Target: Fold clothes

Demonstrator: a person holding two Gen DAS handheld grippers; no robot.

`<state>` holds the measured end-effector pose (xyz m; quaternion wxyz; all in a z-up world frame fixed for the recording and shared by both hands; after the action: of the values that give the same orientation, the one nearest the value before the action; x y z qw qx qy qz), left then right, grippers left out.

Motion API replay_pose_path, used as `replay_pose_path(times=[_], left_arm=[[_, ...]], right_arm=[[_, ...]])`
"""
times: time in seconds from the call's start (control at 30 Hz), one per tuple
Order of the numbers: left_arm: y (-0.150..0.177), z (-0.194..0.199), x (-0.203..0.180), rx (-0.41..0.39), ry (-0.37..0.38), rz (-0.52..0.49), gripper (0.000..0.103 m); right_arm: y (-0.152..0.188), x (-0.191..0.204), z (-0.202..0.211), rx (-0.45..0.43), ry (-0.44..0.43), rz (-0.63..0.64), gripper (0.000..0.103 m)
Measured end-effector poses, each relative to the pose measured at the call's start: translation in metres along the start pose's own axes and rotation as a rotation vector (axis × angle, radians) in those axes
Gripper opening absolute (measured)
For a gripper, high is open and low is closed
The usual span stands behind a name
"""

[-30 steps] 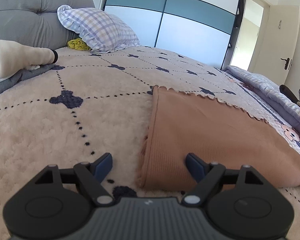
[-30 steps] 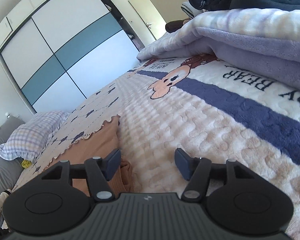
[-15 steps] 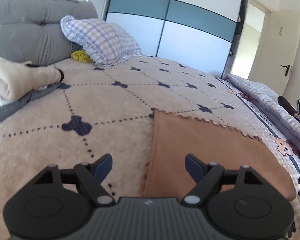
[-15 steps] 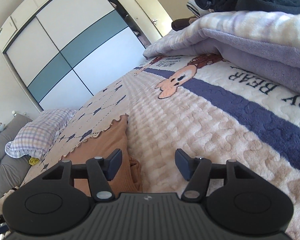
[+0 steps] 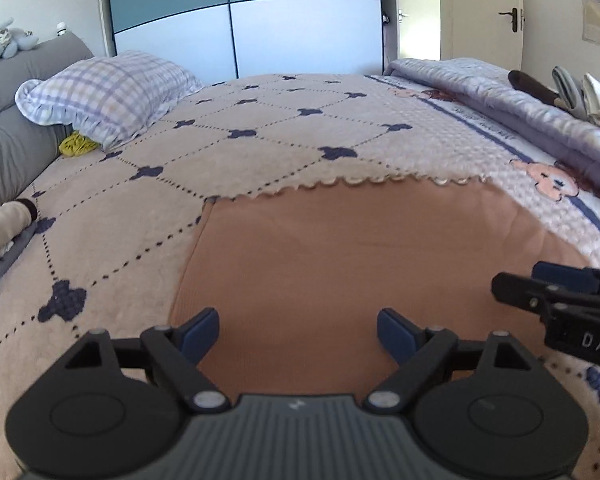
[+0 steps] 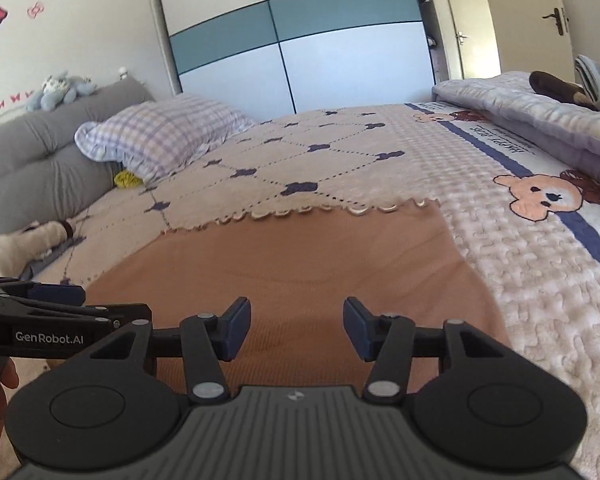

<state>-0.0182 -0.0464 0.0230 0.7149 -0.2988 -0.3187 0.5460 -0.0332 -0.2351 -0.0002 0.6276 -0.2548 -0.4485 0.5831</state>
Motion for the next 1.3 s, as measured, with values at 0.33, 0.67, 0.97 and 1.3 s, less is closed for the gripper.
replay_pose_path(times=[0.33, 0.67, 0.97, 1.3], left_arm=[[0.019, -0.008, 0.003, -0.084, -0.015, 0.018, 0.096], [0.022, -0.010, 0.006, -0.086, -0.010, 0.030, 0.098], [0.023, -0.009, 0.007, -0.096, -0.009, 0.032, 0.098], [0.030, 0.024, 0.066, -0.039, -0.023, 0.259, 0.094]], right_arm=[[0.016, 0.010, -0.021, 0.020, 0.095, 0.113, 0.065], [0.011, -0.013, -0.015, -0.025, 0.190, 0.101, 0.066], [-0.001, -0.088, 0.014, -0.029, 0.193, -0.152, 0.002], [0.020, -0.153, 0.056, -0.021, 0.174, -0.469, 0.066]])
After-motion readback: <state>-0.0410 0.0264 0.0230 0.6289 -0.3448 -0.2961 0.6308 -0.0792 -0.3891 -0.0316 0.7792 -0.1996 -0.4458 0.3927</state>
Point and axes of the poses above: each gripper's, at about its wrist camera, not at the fingertips, and z roughly against the way its jaws point, x to its left, y to its underside, the point moved 4 cm from there along -z, roughly the way its jaws point, and after that the axes turned 5 degrees about -z, right-handed, at the moved point
